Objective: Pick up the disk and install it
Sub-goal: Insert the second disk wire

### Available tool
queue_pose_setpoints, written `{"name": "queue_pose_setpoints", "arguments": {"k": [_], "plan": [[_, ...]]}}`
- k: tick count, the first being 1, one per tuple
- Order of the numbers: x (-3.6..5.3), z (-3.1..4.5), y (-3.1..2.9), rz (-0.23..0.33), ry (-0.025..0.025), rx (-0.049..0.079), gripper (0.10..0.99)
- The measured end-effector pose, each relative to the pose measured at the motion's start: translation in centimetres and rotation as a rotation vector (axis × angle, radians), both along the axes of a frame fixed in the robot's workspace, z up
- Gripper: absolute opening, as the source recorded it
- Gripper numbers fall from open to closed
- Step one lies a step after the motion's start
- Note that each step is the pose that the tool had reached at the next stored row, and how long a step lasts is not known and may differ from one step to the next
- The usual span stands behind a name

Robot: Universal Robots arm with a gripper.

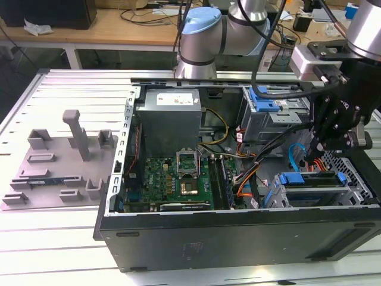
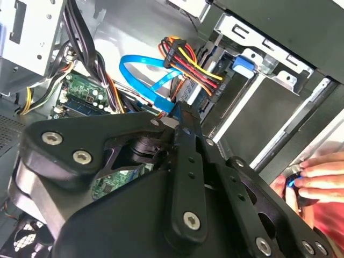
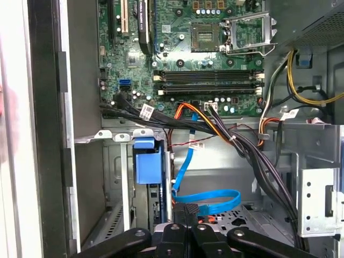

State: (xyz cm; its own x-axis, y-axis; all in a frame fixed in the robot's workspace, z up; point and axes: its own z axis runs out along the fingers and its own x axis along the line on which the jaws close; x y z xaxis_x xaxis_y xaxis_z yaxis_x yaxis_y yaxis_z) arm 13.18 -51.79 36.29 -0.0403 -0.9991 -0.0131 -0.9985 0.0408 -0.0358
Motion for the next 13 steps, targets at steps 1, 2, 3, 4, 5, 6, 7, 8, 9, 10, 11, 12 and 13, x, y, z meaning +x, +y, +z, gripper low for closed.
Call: {"name": "queue_pose_setpoints", "arguments": {"k": [1,2,3,4,5,6,7,8,9,10,11,12,13], "plan": [[0.0,0.0,-0.17,0.0,0.0,0.006,0.102],[0.01,0.0,-0.39,0.0,0.0,0.013,0.102],[0.01,0.0,-0.55,0.0,0.0,0.018,0.102],[0.03,0.01,-0.87,0.0,0.0,0.025,0.102],[0.04,0.01,-1.05,0.0,0.0,0.028,0.102],[0.07,0.0,-1.29,0.0,0.0,0.033,0.102],[0.13,0.0,-1.6,0.0,0.0,0.036,0.102],[0.18,-0.02,-1.81,-0.001,0.0001,0.038,0.102],[0.23,-0.04,-1.96,-0.001,0.0001,0.04,0.102],[0.28,-0.09,-2.16,-0.002,0.0,0.043,0.102],[0.3,-0.13,-2.28,-0.002,0.0,0.046,0.102],[0.34,-0.19,-2.43,-0.003,0.0,0.05,0.102],[0.37,-0.23,-2.56,-0.003,0.0,0.053,0.102]]}}
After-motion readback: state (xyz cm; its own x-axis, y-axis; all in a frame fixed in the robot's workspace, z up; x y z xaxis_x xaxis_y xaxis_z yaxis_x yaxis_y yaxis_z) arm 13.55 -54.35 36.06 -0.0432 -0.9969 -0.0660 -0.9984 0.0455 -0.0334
